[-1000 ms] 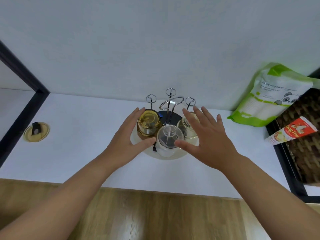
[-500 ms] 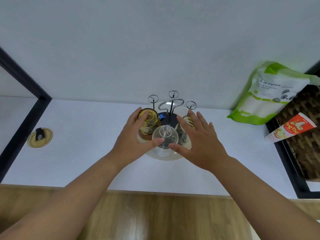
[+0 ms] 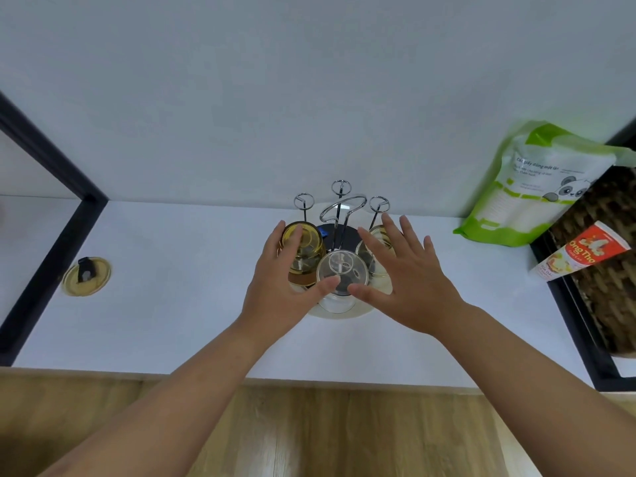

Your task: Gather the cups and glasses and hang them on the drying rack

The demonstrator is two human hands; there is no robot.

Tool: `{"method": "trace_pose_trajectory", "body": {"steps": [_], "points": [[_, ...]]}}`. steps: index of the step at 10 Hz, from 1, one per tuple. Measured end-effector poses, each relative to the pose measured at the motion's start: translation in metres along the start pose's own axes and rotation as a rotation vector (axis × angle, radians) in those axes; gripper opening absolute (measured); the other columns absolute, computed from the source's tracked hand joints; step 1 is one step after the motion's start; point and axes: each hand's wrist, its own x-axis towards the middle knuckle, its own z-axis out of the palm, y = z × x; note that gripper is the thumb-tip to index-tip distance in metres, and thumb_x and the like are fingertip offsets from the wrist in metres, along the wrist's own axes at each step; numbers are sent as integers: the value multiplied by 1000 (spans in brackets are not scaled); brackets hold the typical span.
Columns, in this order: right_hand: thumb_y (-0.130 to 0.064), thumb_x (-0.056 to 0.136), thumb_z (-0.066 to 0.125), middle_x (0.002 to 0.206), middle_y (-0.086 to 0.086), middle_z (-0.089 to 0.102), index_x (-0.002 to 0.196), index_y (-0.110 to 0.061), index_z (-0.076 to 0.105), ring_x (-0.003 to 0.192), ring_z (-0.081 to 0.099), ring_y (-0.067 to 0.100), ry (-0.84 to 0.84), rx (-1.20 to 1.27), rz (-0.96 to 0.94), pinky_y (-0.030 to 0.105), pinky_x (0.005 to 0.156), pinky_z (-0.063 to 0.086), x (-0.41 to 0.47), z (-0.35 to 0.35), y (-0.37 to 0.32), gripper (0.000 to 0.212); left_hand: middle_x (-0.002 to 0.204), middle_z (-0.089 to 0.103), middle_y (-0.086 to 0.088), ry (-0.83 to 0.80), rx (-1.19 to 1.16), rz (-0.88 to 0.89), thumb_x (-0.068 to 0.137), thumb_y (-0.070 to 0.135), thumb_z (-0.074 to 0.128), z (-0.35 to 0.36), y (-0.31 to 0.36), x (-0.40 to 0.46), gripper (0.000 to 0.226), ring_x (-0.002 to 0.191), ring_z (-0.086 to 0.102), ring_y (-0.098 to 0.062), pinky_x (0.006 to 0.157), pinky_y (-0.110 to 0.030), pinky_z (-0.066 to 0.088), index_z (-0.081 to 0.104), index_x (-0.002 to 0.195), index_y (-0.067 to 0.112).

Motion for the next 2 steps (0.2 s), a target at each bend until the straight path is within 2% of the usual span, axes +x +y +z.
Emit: {"method": "trace_pose_trajectory", "body": {"steps": [1,2], "points": [[-99,81,25,176,-9,-16,164,-51,3,159,-24,15,-15,13,11,61,127,0,-2,-2,0,99,168,0,29,-43,-23,-20,68,94,53,-8,2,-2,111,153,11,-2,112,-26,23,22,161,44],[-98,81,27,176,-9,-15,164,-50,4,159,-22,15,-25,65,32,61,128,2,-3,-12,-6,99,170,-1,27,-68,-27,-61,75,86,57,-17,8,-2,102,155,7,-3,114,-30,20,25,162,43]]}}
